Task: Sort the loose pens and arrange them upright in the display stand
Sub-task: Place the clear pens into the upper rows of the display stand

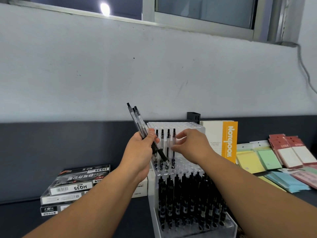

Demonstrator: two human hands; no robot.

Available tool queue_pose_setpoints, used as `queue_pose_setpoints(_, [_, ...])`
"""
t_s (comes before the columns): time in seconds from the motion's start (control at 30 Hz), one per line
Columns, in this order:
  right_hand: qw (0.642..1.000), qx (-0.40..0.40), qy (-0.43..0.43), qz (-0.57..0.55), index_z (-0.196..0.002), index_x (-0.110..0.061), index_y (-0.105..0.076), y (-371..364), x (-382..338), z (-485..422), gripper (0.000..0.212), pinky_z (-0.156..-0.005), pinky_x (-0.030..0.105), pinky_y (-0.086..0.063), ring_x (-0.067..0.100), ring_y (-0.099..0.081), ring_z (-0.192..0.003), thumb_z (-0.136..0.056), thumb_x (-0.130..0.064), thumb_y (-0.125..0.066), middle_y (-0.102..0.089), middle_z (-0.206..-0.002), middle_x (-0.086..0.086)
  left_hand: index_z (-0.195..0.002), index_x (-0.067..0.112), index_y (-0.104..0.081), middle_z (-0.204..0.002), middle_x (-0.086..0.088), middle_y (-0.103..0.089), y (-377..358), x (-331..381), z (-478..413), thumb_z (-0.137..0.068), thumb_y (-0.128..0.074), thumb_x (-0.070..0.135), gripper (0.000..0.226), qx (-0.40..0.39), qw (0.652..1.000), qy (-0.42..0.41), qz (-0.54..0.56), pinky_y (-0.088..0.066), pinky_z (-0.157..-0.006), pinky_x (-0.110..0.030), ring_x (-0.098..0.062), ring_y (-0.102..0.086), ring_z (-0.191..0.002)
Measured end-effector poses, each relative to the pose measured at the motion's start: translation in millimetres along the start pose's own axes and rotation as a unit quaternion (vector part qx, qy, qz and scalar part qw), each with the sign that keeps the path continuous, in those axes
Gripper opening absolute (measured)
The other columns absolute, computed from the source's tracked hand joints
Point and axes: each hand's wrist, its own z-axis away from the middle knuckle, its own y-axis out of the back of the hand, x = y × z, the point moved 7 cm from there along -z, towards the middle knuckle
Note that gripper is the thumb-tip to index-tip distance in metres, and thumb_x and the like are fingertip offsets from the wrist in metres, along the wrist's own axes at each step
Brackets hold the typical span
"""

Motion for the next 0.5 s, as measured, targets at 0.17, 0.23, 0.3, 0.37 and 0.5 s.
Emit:
queue_pose_setpoints(0.17, [0.985, -0.01, 0.026, -0.171, -0.093, -0.018, -0.067, 17, -18, 19, 0.02, -0.069, 0.017, -0.049, 0.006, -0.066, -0.075, -0.081, -0.032, -0.074, -0.07, -0.086, -0.006, -0.097, 0.011, -0.06, -0.08, 0.0, -0.06, -14, -3, 5, -0.099, -0.052, 0.021, 0.014, -0.032, 0.998, 0.019, 0.051, -0.048, -0.089, -0.033, -0.014, -0.058, -0.084])
queue_pose_setpoints(0.23, [0.967, -0.119, 0.005, -0.226, -0.097, -0.015, -0.07, 7, -24, 28, 0.022, -0.064, 0.021, -0.052, 0.004, -0.065, -0.064, -0.081, -0.029, -0.076, -0.072, -0.084, -0.003, -0.097, 0.01, -0.061, -0.082, -0.001, -0.062, -22, -4, 7, -0.099, -0.052, 0.022, 0.015, -0.043, 0.997, 0.027, 0.063, -0.049, -0.094, -0.038, -0.016, -0.061, -0.086])
queue_pose_setpoints(0.3, [0.964, -0.15, -0.007, -0.221, -0.1, -0.015, -0.07, 6, -21, 31, 0.024, -0.059, 0.02, -0.051, 0.005, -0.062, -0.061, -0.079, -0.022, -0.079, -0.07, -0.079, -0.001, -0.096, 0.009, -0.061, -0.084, -0.002, -0.061, -27, -4, 9, -0.099, -0.051, 0.021, 0.015, -0.04, 0.997, 0.029, 0.067, -0.048, -0.092, -0.036, -0.014, -0.061, -0.082])
queue_pose_setpoints(0.37, [0.965, -0.144, -0.018, -0.217, -0.104, -0.016, -0.069, 8, -15, 32, 0.028, -0.058, 0.019, -0.051, 0.007, -0.062, -0.063, -0.078, -0.018, -0.079, -0.069, -0.079, 0.001, -0.096, 0.011, -0.061, -0.086, -0.002, -0.061, -29, -5, 10, -0.099, -0.05, 0.02, 0.014, -0.033, 0.997, 0.027, 0.057, -0.048, -0.088, -0.033, -0.012, -0.06, -0.081])
queue_pose_setpoints(0.5, [0.971, -0.108, -0.019, -0.211, -0.109, -0.019, -0.069, 17, 2, 26, 0.029, -0.066, 0.019, -0.044, 0.006, -0.065, -0.076, -0.081, -0.015, -0.076, -0.072, -0.091, -0.001, -0.093, 0.013, -0.06, -0.08, 0.0, -0.056, -22, -8, 8, -0.099, -0.049, 0.021, 0.015, 0.008, 0.999, 0.025, 0.022, -0.046, -0.073, -0.027, -0.011, -0.053, -0.074])
